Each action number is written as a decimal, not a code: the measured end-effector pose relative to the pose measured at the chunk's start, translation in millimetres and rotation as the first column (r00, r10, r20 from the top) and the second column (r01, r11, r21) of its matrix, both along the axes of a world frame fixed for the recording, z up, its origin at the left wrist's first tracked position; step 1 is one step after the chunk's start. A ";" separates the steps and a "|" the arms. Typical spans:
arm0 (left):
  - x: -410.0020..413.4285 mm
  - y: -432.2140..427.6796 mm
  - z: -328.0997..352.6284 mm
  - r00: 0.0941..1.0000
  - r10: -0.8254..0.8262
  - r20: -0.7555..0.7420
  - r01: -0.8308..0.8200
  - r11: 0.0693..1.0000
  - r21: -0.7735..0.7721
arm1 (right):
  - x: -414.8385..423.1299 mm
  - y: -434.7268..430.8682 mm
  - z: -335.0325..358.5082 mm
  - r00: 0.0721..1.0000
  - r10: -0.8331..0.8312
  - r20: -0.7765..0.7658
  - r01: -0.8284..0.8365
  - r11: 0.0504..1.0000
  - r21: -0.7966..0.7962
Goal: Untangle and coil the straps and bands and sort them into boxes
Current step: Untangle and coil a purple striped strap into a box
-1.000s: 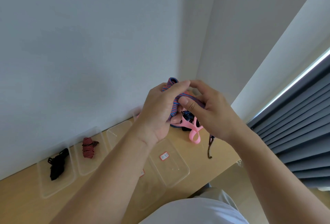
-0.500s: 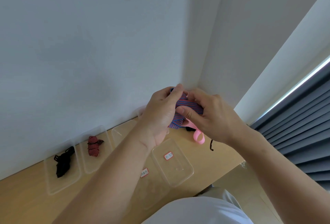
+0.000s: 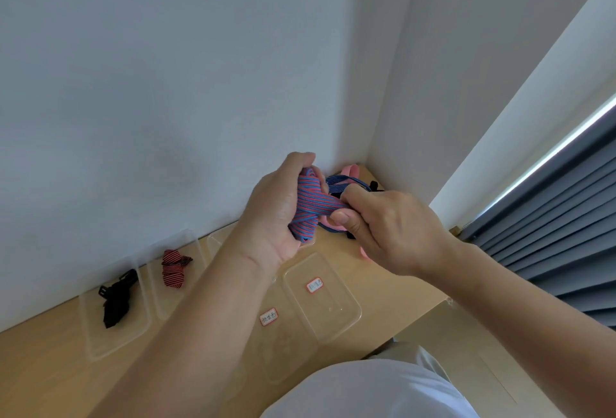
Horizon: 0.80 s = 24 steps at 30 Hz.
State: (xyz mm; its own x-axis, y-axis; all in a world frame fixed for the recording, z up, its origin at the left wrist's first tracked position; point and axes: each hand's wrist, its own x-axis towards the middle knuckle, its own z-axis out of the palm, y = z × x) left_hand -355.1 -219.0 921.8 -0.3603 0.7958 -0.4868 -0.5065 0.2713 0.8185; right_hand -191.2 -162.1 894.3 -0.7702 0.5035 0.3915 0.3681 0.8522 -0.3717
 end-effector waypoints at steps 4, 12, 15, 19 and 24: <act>10.4 -4.4 -0.6 0.988 -0.041 0.148 0.040 0.999 0.006 | -0.5 -0.3 4.9 0.999 0.040 0.029 -0.042 0.996 0.084; 15.5 -2.4 5.6 0.960 -0.047 0.275 0.015 0.993 0.117 | -13.0 2.0 11.7 0.993 0.095 -0.063 -0.114 0.835 -0.539; 12.8 -1.1 12.1 0.935 -0.087 0.344 0.038 0.988 0.149 | -17.1 2.5 19.5 0.993 0.120 -0.005 -0.105 0.854 -0.509; 8.4 3.9 14.8 0.937 -0.115 0.330 0.042 0.974 0.221 | -19.8 5.6 28.9 0.995 0.102 -0.008 -0.089 0.824 -0.559; 18.5 10.9 25.7 0.969 0.140 0.204 -0.162 0.982 0.093 | -28.1 9.8 31.1 1.000 0.028 0.013 -0.015 0.822 -0.569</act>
